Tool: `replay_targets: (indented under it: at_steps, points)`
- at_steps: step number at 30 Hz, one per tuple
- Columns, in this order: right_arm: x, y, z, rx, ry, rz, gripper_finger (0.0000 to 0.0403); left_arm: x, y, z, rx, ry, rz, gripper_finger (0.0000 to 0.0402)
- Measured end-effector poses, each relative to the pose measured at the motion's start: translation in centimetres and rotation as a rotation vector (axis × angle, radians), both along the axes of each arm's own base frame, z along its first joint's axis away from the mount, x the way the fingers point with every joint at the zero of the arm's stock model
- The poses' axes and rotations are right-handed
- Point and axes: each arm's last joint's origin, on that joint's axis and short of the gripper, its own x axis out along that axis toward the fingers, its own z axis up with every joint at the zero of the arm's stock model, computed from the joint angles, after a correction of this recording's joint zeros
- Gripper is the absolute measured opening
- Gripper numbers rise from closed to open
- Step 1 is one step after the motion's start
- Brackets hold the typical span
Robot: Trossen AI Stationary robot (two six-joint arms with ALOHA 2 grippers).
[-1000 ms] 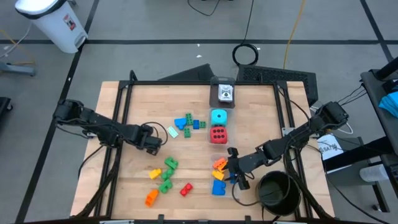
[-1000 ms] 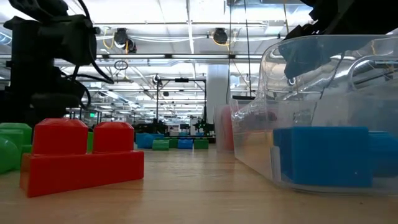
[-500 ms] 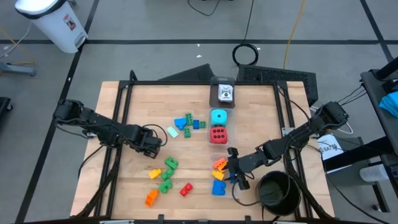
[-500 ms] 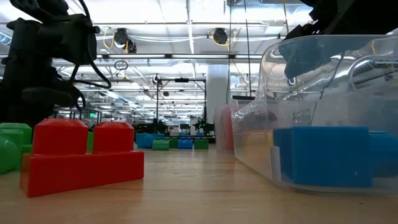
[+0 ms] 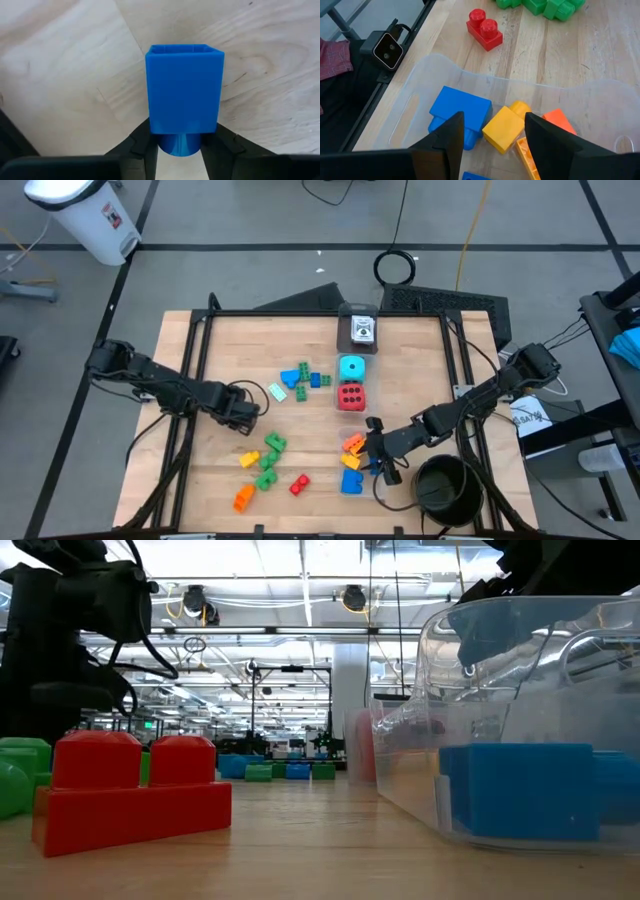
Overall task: Pick & Place Toys
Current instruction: Put the blue 1 stud game piece into the bottom transparent bin
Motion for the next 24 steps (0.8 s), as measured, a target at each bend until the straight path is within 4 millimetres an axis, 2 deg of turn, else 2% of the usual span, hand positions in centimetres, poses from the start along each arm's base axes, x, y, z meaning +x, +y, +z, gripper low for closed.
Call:
replay_targets:
  at_steps: [2, 4, 8, 10, 14, 17, 20, 24]
  points:
    - [0.0, 0.0, 0.0, 0.0, 0.0, 0.0, 0.0176, 0.3, -0.2, 0.1, 0.019, -0.048, -0.03, 0.0117]
    - [0.0, 0.0, 0.0, 0.001, -0.004, -0.002, 0.0175, 0.8, -0.3, 0.5, 0.11, -0.124, -0.069, 0.0117]
    - [0.3, -0.3, 0.2, 0.008, -0.024, -0.013, 0.0175, 3.1, -1.5, 2.6, 0.192, -0.353, -0.172, 0.0117]
    - [0.6, -0.5, 0.4, 0.014, -0.05, -0.021, 0.0175, 4.1, -2.2, 3.5, 0.252, -0.472, -0.271, 0.0117]
    - [1.3, -1.0, 1.1, 0.009, -0.149, -0.03, 0.0175, 6.7, -4.6, 5.8, 0.379, -0.823, -0.516, 0.0117]
    - [2.0, -1.7, 1.9, -0.025, -0.255, -0.128, 0.0181, 7.9, -5.6, 6.7, 0.467, -0.981, -0.638, 0.0117]
    - [2.7, -2.6, 2.7, -0.049, -0.349, -0.208, 0.0197, 8.9, -6.3, 7.7, 0.529, -1.115, -0.689, 0.0117]
    - [3.7, -3.6, 3.9, -0.011, -0.491, -0.247, 0.0241, 9.7, -6.7, 7.2, 0.539, -1.155, -0.755, 0.0117]
